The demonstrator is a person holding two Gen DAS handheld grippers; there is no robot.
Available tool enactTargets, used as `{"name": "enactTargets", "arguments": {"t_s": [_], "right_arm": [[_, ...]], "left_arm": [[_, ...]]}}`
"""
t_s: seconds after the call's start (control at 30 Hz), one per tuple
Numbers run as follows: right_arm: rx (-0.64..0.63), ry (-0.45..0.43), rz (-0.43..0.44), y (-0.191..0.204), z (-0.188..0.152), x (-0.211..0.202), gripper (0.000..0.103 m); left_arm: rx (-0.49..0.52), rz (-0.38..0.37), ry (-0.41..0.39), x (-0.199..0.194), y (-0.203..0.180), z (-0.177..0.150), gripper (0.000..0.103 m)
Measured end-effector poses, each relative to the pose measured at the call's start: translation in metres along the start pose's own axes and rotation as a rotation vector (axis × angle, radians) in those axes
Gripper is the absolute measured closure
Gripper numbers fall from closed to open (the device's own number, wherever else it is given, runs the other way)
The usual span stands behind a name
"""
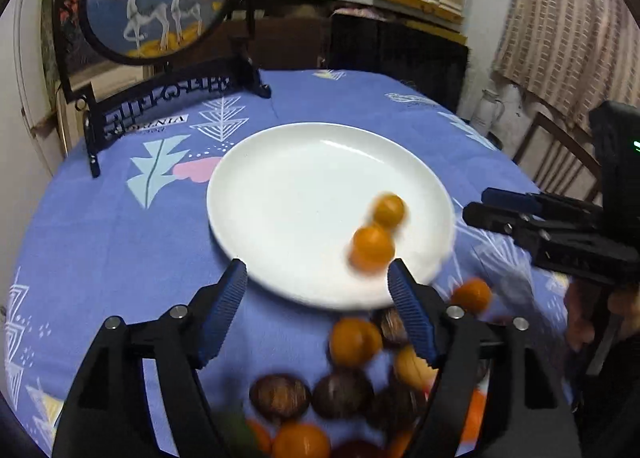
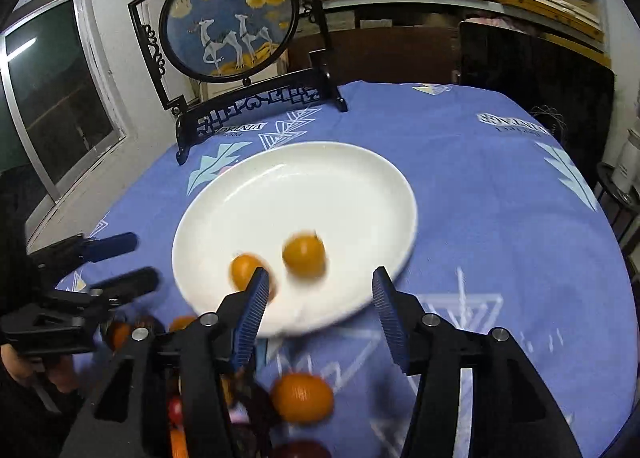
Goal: Organize fruits
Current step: 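Carry both fruits over the white plate and open both tools to release, then grasp a large mandarin with the left tool while the right tool grasps a red plum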
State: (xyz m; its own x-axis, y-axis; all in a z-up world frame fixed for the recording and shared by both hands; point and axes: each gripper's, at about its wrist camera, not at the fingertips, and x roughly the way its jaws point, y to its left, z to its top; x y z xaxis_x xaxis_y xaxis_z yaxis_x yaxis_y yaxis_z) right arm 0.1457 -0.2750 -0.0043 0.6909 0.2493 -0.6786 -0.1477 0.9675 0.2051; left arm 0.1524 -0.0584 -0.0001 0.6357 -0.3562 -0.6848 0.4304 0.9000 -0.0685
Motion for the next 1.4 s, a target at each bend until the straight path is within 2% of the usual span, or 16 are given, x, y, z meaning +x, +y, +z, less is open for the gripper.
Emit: {"name": "enactTargets", "arguments": {"t_s": [0.3,0.53,0.6,0.67,0.8,0.87,0.97,1.07,1.23,1.4], "right_arm": [[0.093,-0.002,-0.009,-0.022,-0.065,-0.042,0.043],[0.092,0.010,-0.023,-0.014,-0.102,-0.052,0.043],[0.093,0.016,-0.013,-0.010,-0.107,-0.054,0.043],[0.080,0.013,-0.013,-0.007,-0.111,-0.060,0.043],[0.065,0.000,-0.022,-0.006,-0.115,-0.069,0.043],[0.059,-0.003,-0.025,-0.007,-0.116,-0.071,0.043],[0.029,0.010,-0.032,-0.007,-0.118,-0.067,0.043],[0.018,0.036,-0.027,-0.008,-0.119,-0.055,0.043],[-0.019,0.047,-0.027,0.002,-0.111,-0.043,0.055],[-0.043,0.072,-0.009,0.013,-0.098,-0.031,0.055]], "left_arm": [[0.097,-0.035,-0.009,-0.078,-0.022,-0.095,0.032],[0.118,-0.082,0.006,-0.100,-0.049,-0.142,0.032],[0.154,-0.073,0.005,-0.096,-0.062,-0.148,0.032],[0.175,-0.047,0.014,-0.090,-0.070,-0.153,0.039],[0.160,0.008,0.019,-0.072,-0.071,-0.156,0.046],[0.135,0.013,0.009,-0.072,-0.066,-0.154,0.061],[0.103,-0.037,0.001,-0.080,-0.060,-0.149,0.061],[0.127,-0.036,-0.037,-0.090,-0.064,-0.147,0.061],[0.082,-0.021,-0.019,-0.085,-0.053,-0.144,0.061],[0.070,-0.023,-0.036,-0.090,-0.047,-0.139,0.061]]}}
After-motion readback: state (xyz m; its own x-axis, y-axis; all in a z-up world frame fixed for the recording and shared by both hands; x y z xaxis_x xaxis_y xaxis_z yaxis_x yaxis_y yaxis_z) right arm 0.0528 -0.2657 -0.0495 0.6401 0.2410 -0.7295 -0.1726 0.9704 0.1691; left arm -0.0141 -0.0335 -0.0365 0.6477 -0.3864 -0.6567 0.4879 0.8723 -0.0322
